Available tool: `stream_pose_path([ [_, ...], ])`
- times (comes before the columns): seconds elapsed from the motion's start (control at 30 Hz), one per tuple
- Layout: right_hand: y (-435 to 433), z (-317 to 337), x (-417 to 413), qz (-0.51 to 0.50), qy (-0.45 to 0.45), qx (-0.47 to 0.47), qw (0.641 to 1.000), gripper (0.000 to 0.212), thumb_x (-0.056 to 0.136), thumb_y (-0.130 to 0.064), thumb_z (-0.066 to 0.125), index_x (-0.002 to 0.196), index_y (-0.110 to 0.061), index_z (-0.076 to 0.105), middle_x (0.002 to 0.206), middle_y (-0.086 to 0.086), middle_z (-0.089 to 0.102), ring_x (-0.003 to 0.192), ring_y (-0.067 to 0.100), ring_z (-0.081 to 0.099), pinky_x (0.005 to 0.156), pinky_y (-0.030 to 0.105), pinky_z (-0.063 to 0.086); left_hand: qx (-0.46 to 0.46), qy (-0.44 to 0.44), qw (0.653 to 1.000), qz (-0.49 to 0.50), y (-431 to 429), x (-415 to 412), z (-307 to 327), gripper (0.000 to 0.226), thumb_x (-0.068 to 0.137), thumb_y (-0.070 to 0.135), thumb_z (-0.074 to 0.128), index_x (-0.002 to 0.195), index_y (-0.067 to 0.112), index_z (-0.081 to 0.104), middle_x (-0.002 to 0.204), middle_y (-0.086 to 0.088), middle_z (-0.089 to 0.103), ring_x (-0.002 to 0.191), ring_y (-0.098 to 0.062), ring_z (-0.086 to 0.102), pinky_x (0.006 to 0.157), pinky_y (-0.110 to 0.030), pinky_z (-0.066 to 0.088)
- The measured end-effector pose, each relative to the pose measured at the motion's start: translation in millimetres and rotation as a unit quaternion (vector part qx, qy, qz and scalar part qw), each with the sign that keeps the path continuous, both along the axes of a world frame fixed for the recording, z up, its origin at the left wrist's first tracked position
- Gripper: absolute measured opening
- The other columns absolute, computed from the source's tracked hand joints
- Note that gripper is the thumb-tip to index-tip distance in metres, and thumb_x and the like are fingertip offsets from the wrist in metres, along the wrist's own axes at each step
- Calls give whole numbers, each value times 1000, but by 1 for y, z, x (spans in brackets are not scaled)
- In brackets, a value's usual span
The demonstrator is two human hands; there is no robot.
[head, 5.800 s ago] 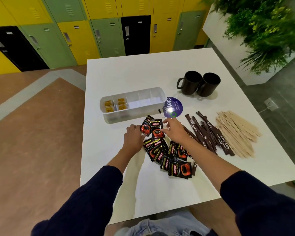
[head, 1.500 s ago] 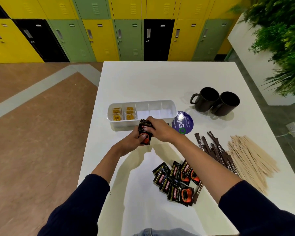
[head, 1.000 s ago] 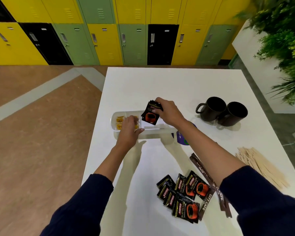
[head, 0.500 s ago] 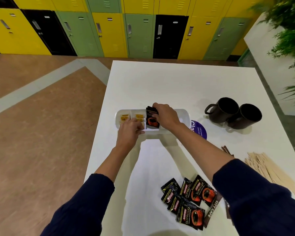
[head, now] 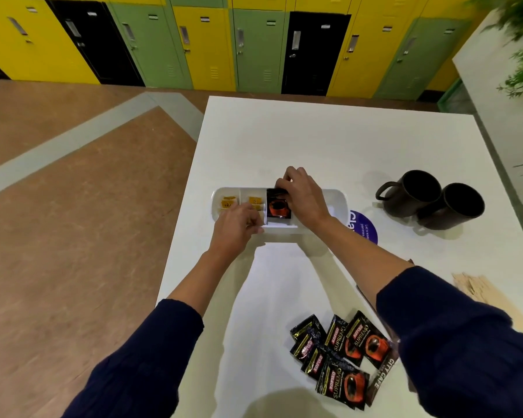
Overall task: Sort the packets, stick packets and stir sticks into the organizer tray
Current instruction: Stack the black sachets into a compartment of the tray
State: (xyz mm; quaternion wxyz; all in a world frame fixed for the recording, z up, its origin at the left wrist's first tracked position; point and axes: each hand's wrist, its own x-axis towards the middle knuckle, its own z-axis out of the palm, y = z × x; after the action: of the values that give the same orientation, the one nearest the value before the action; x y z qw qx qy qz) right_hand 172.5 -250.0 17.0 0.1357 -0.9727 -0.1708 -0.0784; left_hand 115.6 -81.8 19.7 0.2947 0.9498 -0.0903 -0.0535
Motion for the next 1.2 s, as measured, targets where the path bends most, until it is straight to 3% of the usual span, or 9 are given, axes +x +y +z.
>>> stream_pose_path([
  [0.13,-4,1,6,28,1,-19,999,26,68,10,68,84,-10,66,84,9,57,74,29,52,55,27,31,1,9,1000,-5,0,1,1,11,77,21,73,79,11,69,82,7,53,80,-14,43,65,-27,31],
  [0.23,-7,2,8,39,20,-36,998,23,78,-2,68,99,-11,63,96,11,55,84,30,50,62,33,38,-2,7,1000,-5,0,1,0,12,77,21,73,79,10,68,83,5,56,80,-15,45,66,-27,31],
  [0.33,-11,-1,4,30,46,-16,998,36,83,-15,67,116,-11,54,112,11,52,97,30,48,79,38,42,-5,6,1000,-3,0,1,-1,13,77,22,73,79,10,68,81,9,51,80,-14,44,66,-26,31],
  [0.43,-10,-3,3,22,69,-11,997,44,89,-28,60,127,-11,47,123,11,48,108,30,44,89,37,36,-6,1,1000,-6,0,1,-1,12,77,21,73,79,11,67,81,10,50,81,-14,43,68,-26,30],
  [0.53,-7,-2,8,25,125,-26,992,67,80,-44,68,133,-12,41,128,9,46,115,29,39,94,38,30,0,0,1000,-5,0,1,-2,12,78,21,73,80,11,68,82,10,50,80,-14,42,67,-26,30],
  [0.63,-7,0,13,18,166,-63,984,87,66,-41,80,135,-14,36,130,6,48,119,27,38,96,37,27,2,1,1000,-10,1,1,-3,11,77,21,73,79,11,68,81,9,50,80,-15,43,67,-26,30],
  [0.8,0,0,17,8,147,-124,981,58,74,-33,76,121,-13,47,118,5,59,112,25,45,90,37,26,-8,7,1000,-6,1,2,-3,9,78,19,73,80,11,68,83,9,52,81,-15,43,69,-27,32],
  [0.97,-1,1,17,10,137,-151,979,56,77,-38,72,124,-17,48,119,3,62,113,25,49,94,38,26,-4,7,1000,-10,2,3,-2,9,79,19,71,81,11,69,87,3,59,83,-18,47,69,-28,34],
  [1.2,-7,15,10,-8,163,-85,983,95,64,-49,80,141,-22,32,132,5,49,124,25,41,103,40,22,39,-23,999,-17,-2,-1,4,10,81,14,70,89,9,70,96,-6,65,89,-24,52,72,-32,40],
])
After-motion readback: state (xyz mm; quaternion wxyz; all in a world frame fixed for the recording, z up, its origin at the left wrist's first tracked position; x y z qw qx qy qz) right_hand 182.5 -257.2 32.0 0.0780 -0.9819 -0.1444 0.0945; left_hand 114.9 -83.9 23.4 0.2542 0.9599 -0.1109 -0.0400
